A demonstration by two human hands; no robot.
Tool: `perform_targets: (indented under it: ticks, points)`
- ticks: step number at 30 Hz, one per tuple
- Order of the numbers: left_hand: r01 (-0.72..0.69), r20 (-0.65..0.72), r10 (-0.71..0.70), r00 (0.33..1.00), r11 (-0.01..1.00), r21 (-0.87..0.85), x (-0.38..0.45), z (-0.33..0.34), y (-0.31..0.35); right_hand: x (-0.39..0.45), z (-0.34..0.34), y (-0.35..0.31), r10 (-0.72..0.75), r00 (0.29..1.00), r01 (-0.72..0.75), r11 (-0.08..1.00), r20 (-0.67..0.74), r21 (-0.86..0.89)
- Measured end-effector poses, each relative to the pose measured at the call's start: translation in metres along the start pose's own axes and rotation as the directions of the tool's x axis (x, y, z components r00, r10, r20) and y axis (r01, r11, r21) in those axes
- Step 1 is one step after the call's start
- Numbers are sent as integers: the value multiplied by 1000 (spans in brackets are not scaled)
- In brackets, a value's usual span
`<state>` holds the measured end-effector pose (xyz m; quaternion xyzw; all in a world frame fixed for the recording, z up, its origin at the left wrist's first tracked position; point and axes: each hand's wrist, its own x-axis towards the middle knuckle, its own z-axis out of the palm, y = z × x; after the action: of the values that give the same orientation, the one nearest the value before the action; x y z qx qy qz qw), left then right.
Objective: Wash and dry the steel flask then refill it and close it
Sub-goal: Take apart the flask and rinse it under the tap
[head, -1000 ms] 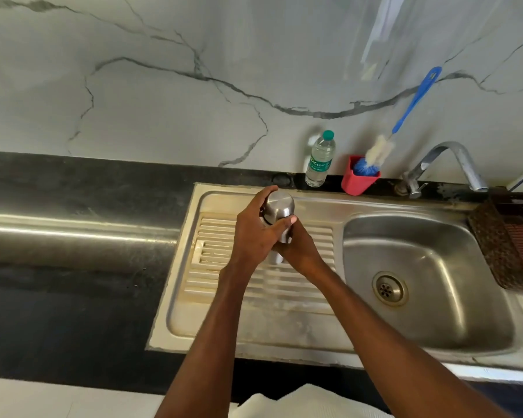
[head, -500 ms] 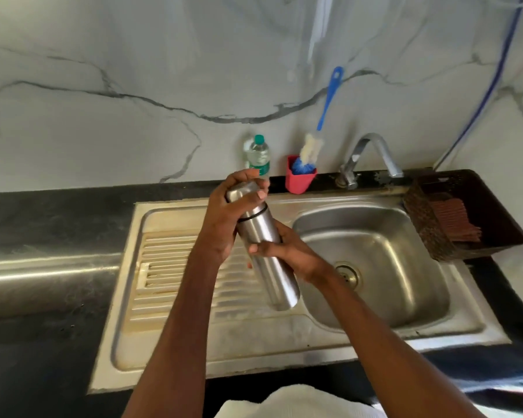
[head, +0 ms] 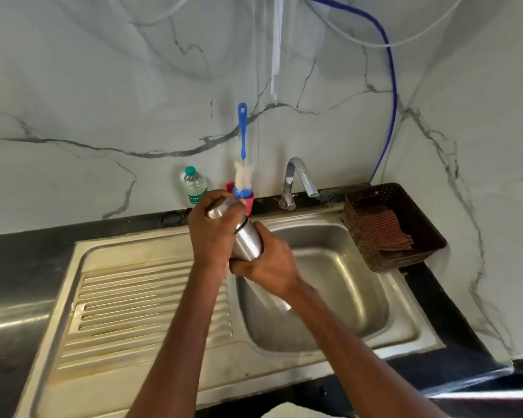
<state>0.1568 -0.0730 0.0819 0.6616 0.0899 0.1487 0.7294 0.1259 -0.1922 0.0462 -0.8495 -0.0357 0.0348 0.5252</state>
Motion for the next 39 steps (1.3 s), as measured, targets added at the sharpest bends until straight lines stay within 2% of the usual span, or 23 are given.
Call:
perform_targets:
  ticks: [1,2,3,4,6,8,10,13,15,18,20,21,23,25,29,31,34,35,38,39]
  points:
    - [9,-81,-6,997,999,31,-3,7,-1,-2,-2,0,-22,997,10,988,-76,-154]
    - [27,-147,-21,989,999,38,-6,12,-3,-3,-5,0,-42,994,17,972,-100,-232]
    - [38,-170,-30,985,998,47,-9,15,-2,-2,-7,3,-46,995,23,971,-93,-237]
    - [51,-126,-43,991,997,62,-12,17,0,-1,-10,7,-36,997,19,977,-75,-214]
    - [119,82,-120,989,993,29,-17,13,3,2,-20,14,8,998,-16,988,-55,-156]
    - [240,288,-195,938,962,-131,-15,0,5,3,-30,19,32,999,-35,994,-29,-101]
    - [259,378,-164,911,942,-213,-11,-13,2,2,-36,21,26,1000,-27,999,-8,-46]
    - [126,263,-126,956,992,17,-14,-9,3,1,-38,20,1,1000,0,999,18,-52]
    - [117,216,-136,967,988,100,-20,-4,4,-1,-33,20,-25,999,29,994,38,-103]
    - [222,368,-192,910,974,-39,-17,-15,2,-1,-28,22,-22,999,24,998,41,-61]
    - [218,445,-157,882,972,-90,-13,-26,-1,0,-28,23,-23,999,24,999,35,-29]
    - [184,437,-137,889,981,-67,-13,-29,0,0,-27,22,-24,999,25,1000,36,-19]
    - [111,330,-117,937,993,37,-14,-25,0,0,-25,19,-34,998,35,999,56,-27]
    - [119,252,-131,959,991,59,-17,-21,-2,1,-21,19,-45,996,49,998,74,-50]
    - [207,459,-144,877,974,-91,-9,-37,-6,3,-15,25,-24,999,24,1000,44,4]
    - [131,441,-103,892,991,-33,-8,-41,-5,3,-15,26,-22,999,21,1000,40,10]
    - [25,280,-62,958,991,135,-14,-31,-3,3,-12,23,-43,997,47,998,72,-51]
    - [16,288,-63,956,987,161,-14,-32,-5,3,-11,23,-46,996,51,997,79,-62]
    - [94,453,-122,883,992,83,-6,-48,-9,3,-8,24,-36,997,39,998,72,-47]
    - [82,467,-110,878,993,79,-5,-52,-8,3,-8,23,-37,996,40,998,77,-48]
